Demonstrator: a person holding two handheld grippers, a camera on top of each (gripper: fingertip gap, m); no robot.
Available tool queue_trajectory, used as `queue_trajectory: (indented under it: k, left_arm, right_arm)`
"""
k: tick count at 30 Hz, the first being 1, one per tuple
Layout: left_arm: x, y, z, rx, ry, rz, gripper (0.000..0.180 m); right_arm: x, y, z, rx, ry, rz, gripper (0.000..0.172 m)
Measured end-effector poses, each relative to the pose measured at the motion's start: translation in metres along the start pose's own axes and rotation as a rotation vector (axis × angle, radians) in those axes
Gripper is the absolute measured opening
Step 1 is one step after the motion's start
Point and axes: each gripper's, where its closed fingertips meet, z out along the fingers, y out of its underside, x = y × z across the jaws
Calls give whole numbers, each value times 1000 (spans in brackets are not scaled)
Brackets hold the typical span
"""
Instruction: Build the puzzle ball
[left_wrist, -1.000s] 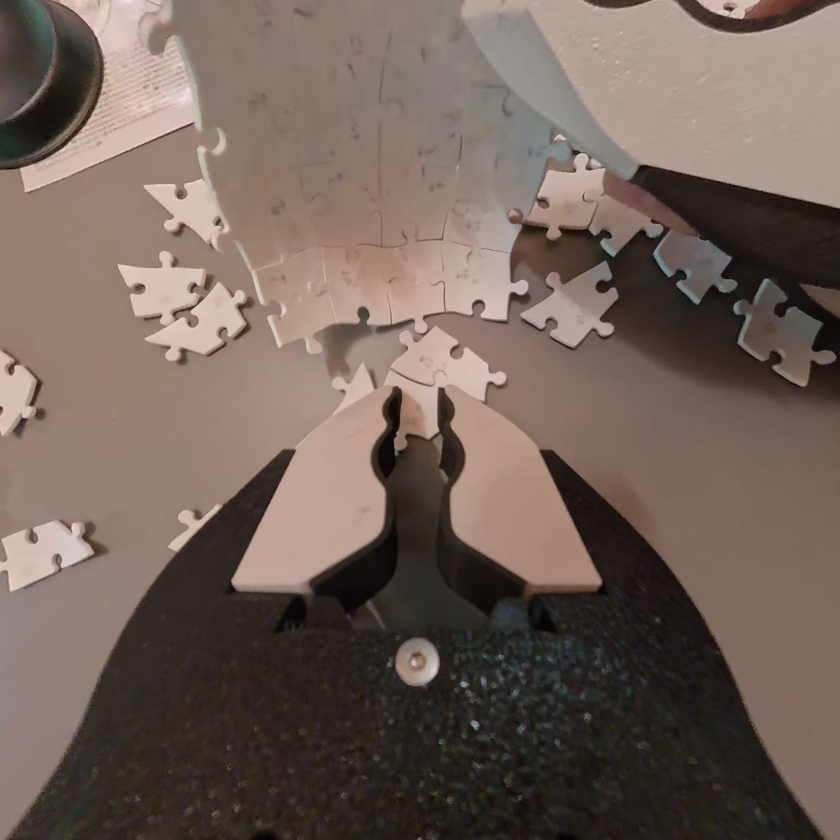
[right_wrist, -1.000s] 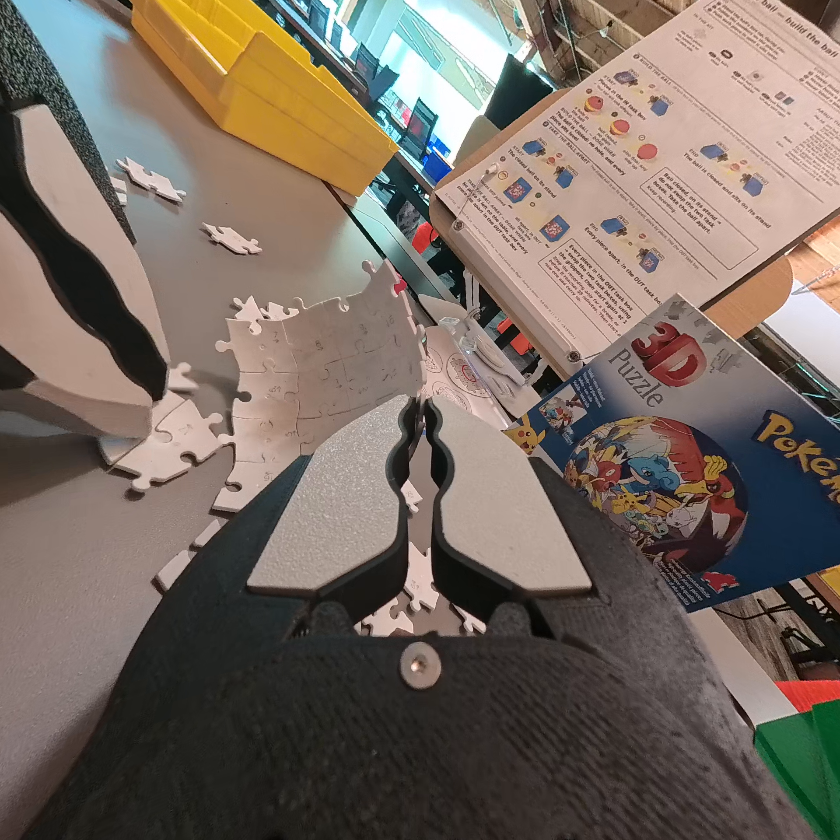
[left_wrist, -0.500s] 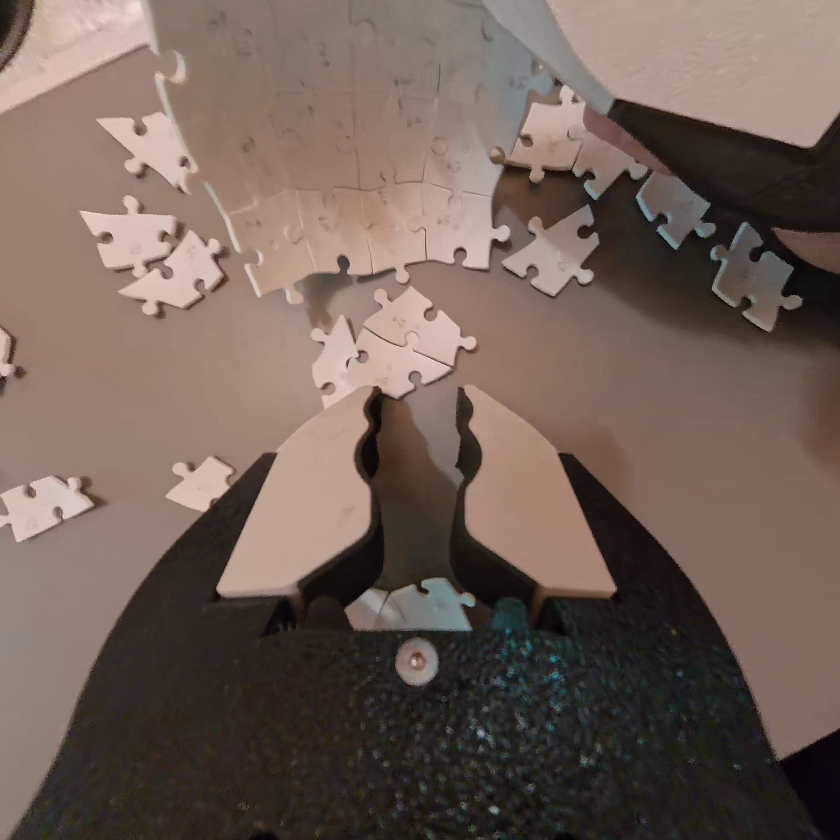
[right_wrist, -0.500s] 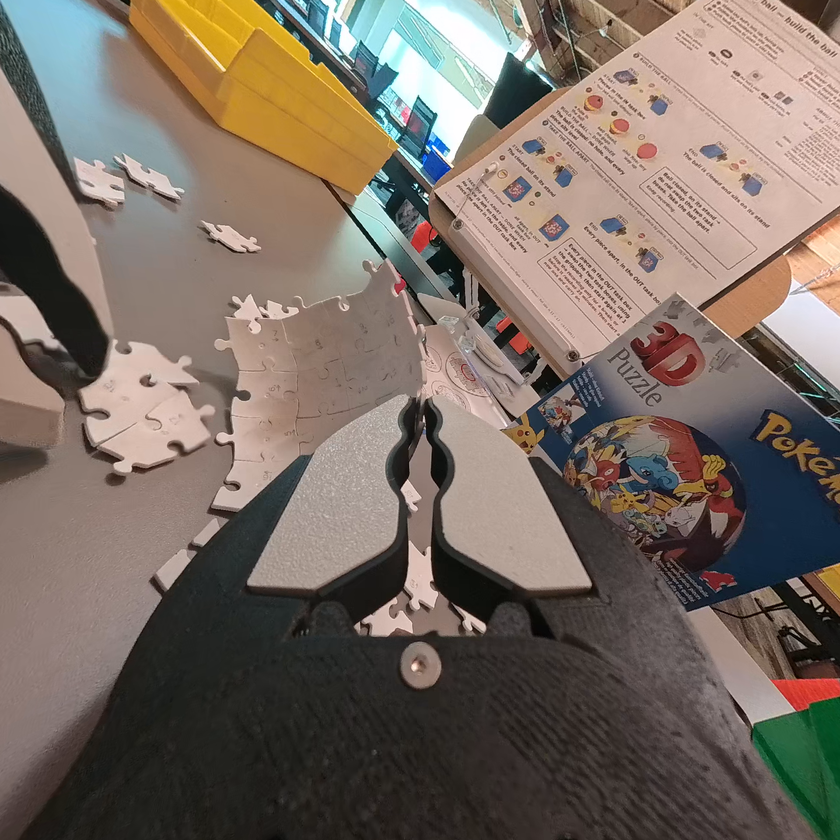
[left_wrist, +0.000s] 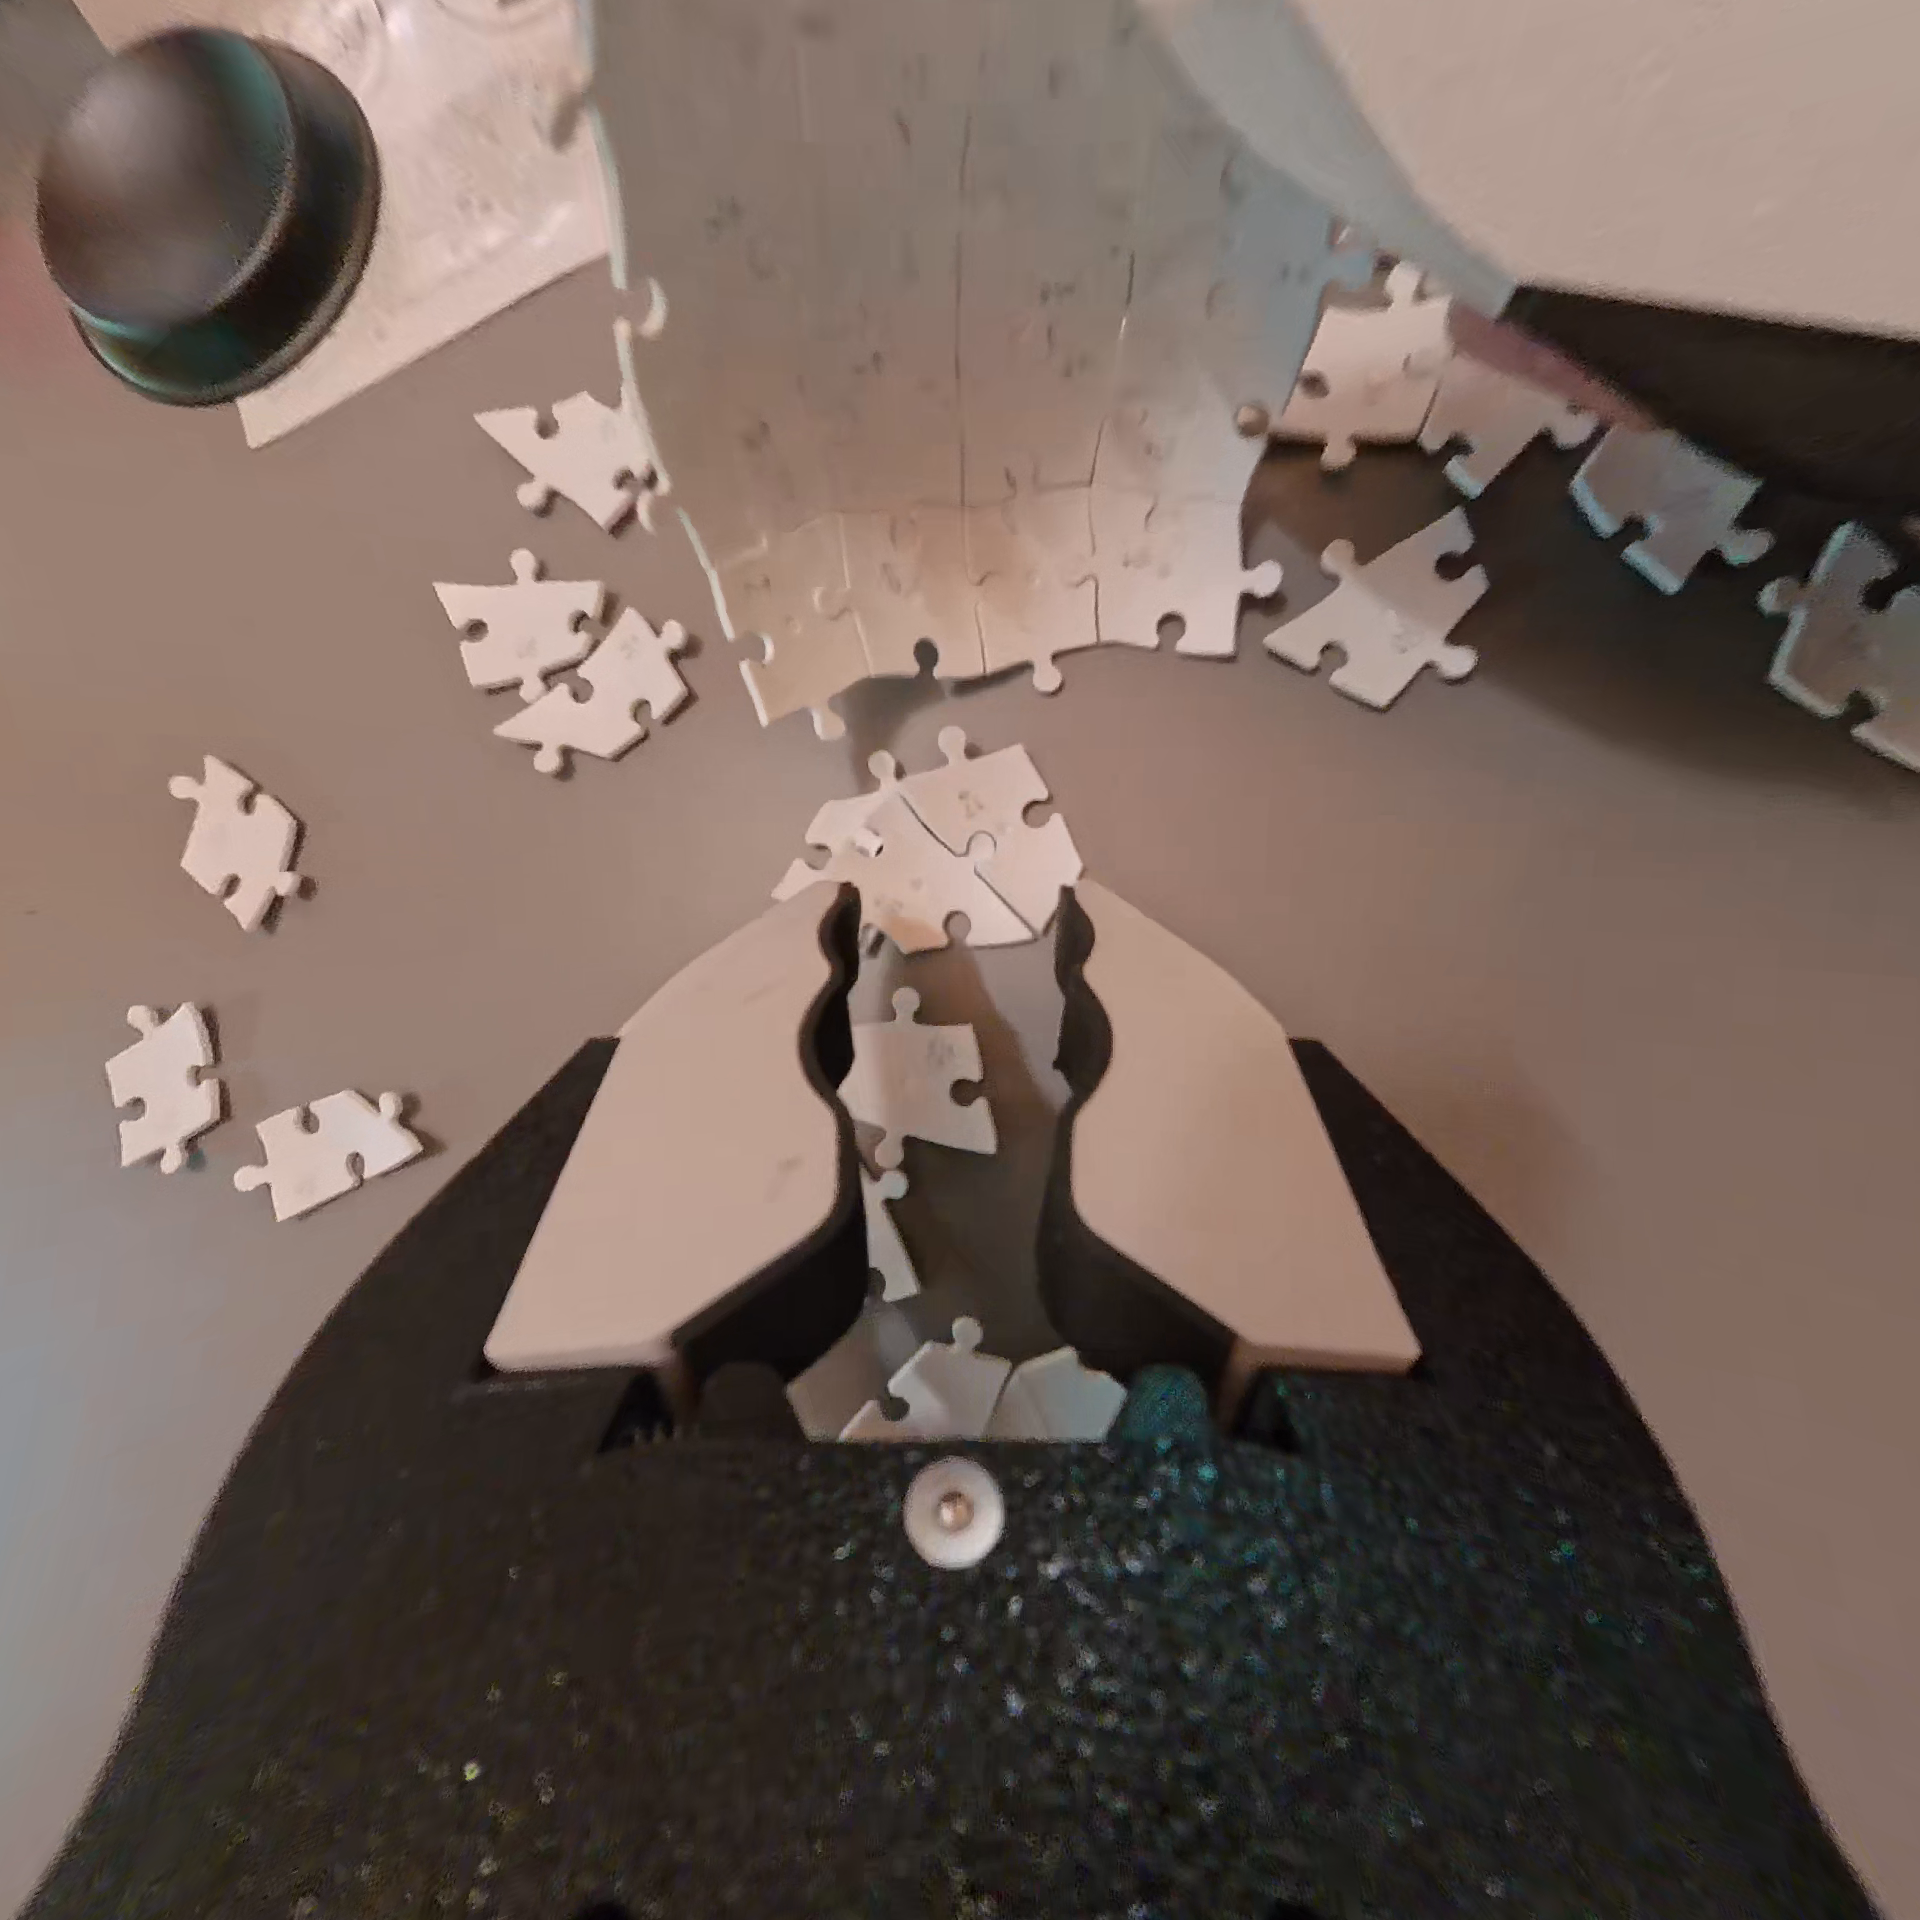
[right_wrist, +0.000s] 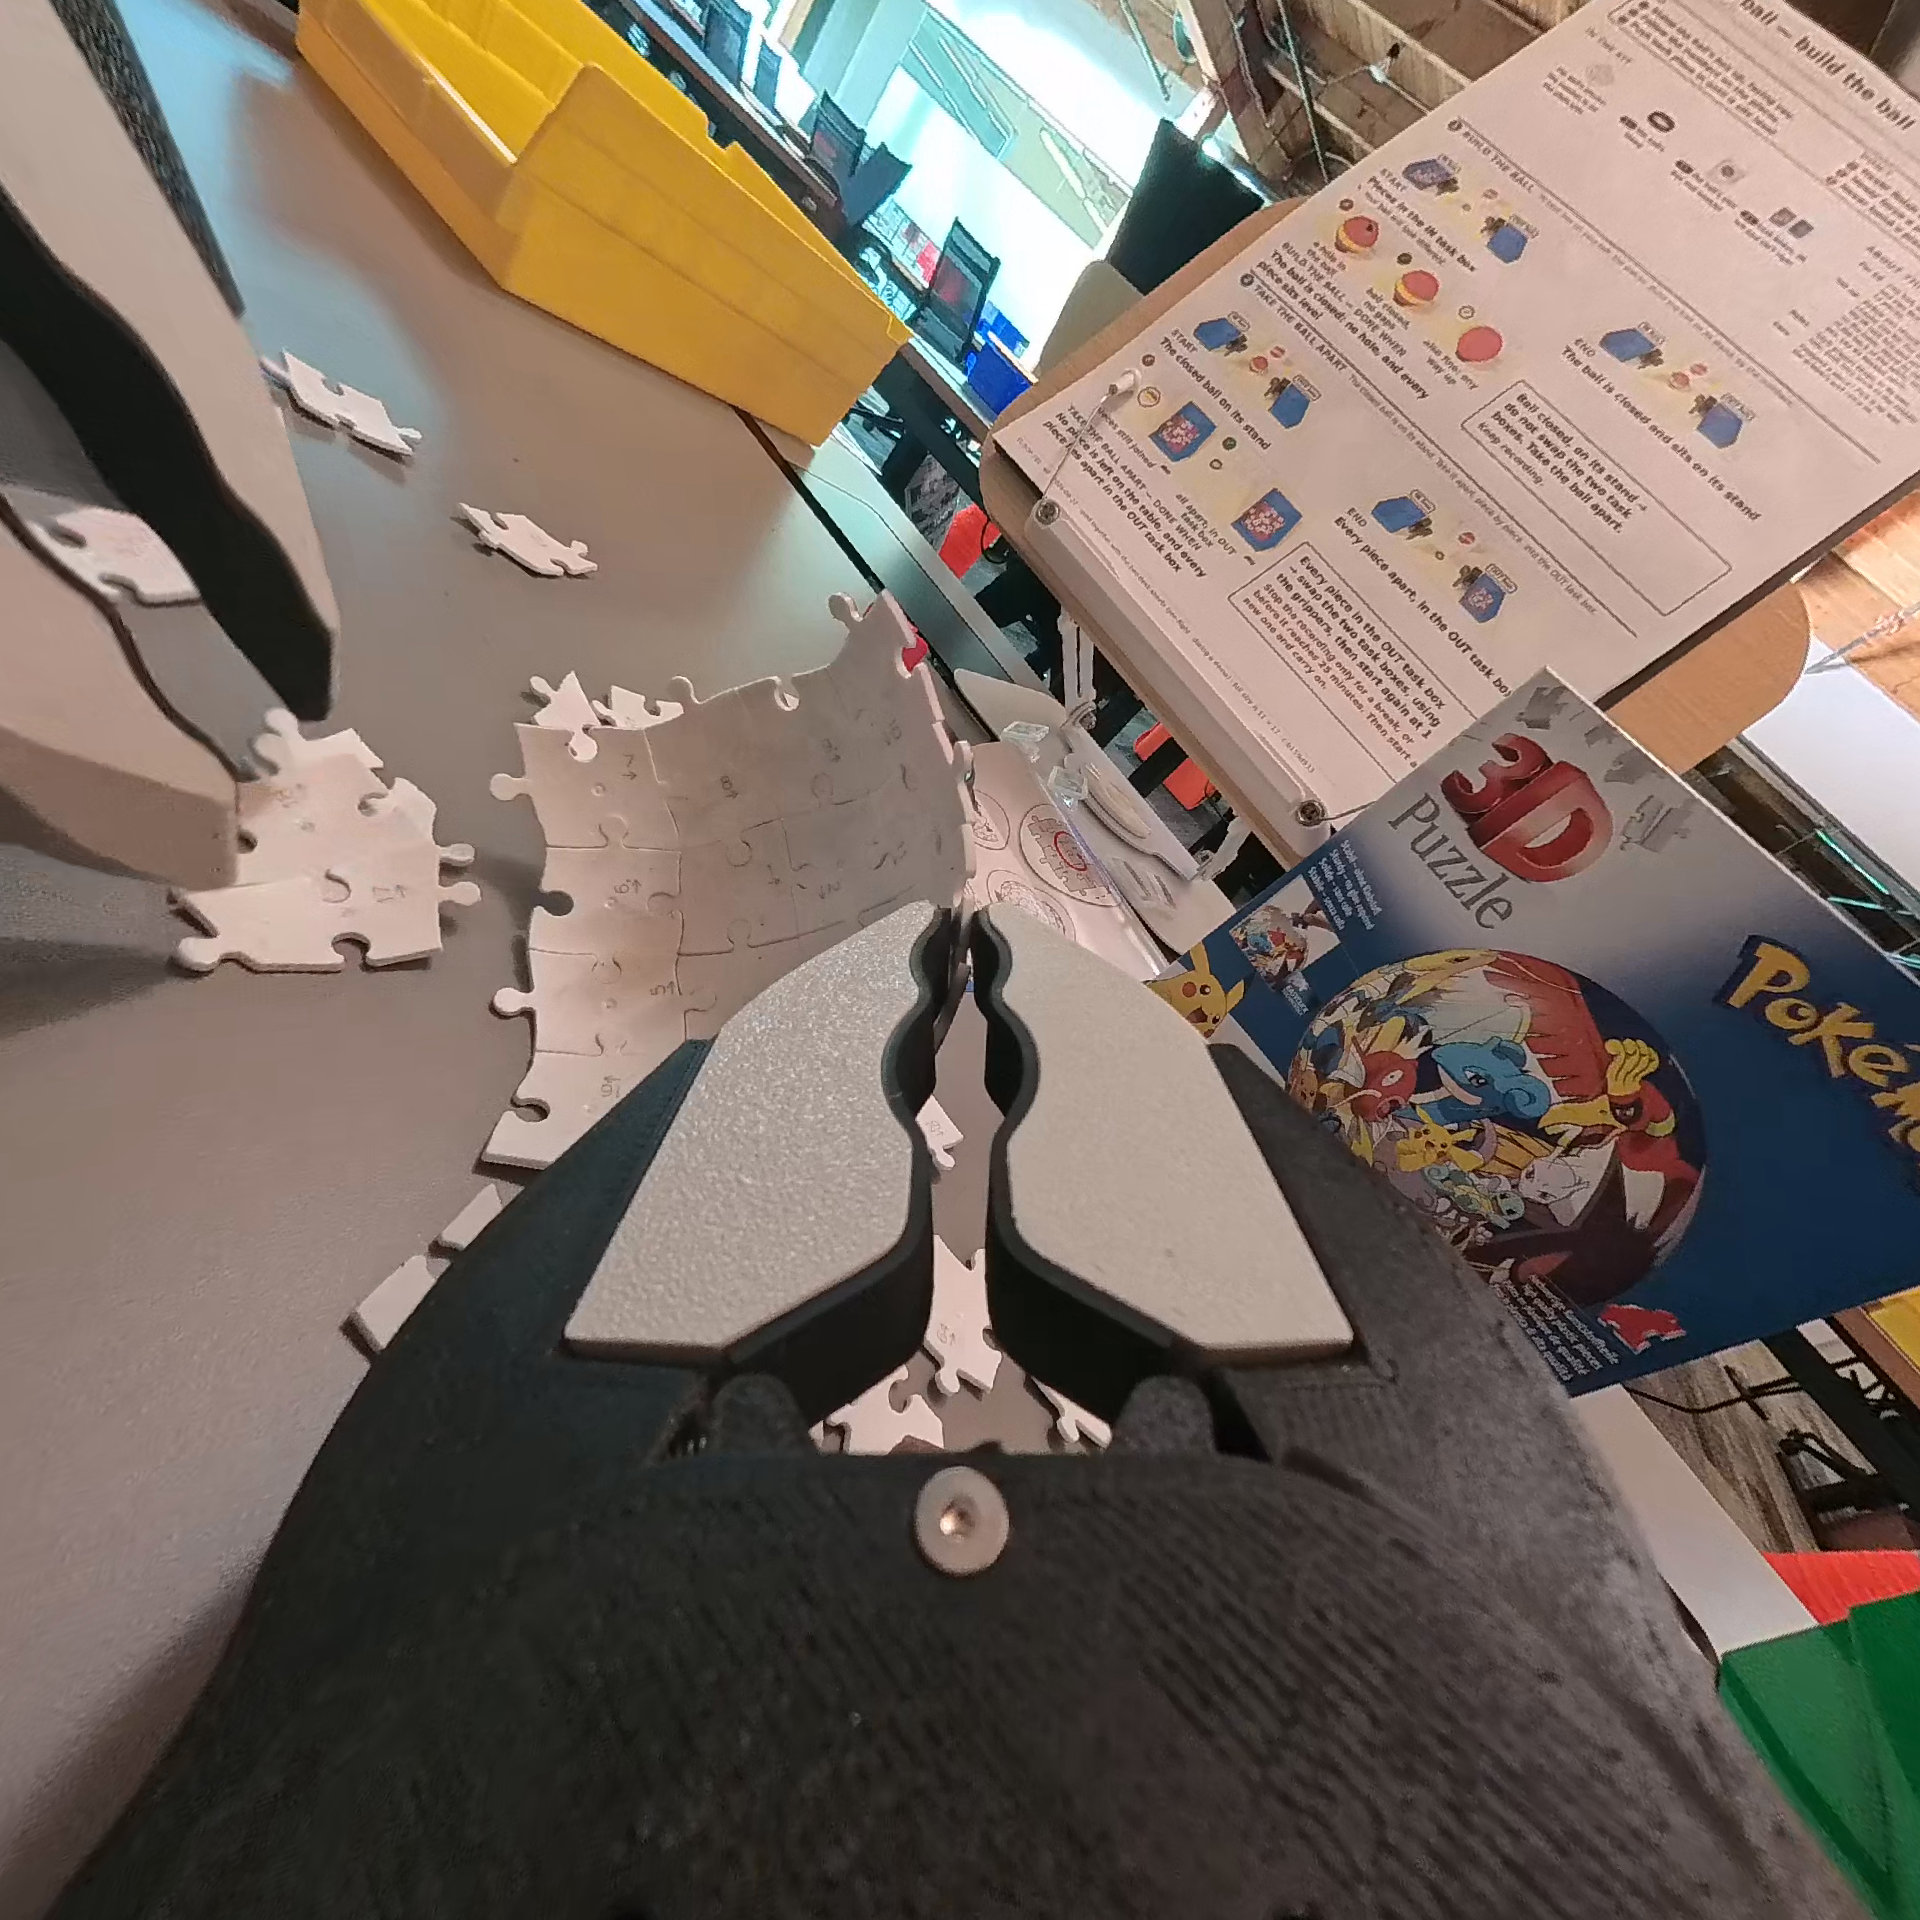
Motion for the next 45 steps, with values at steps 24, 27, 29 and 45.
queue_trajectory:
  k: [24,27,29,45]
  left_arm:
    - [31,-10,6,119,94,112,0]
    - [11,-10,13,99,-6,43,0]
    - [8,-5,18,60,-33,83,0]
    - [45,-19,19,247,143,558,0]
  right_arm:
    - [1,1,0,-2,-1,1,4]
    - [1,1,0,-3,-2,1,4]
    - [1,1,0,-1,-1,-1,3]
    - [0,1,0,-2,-2,0,4]
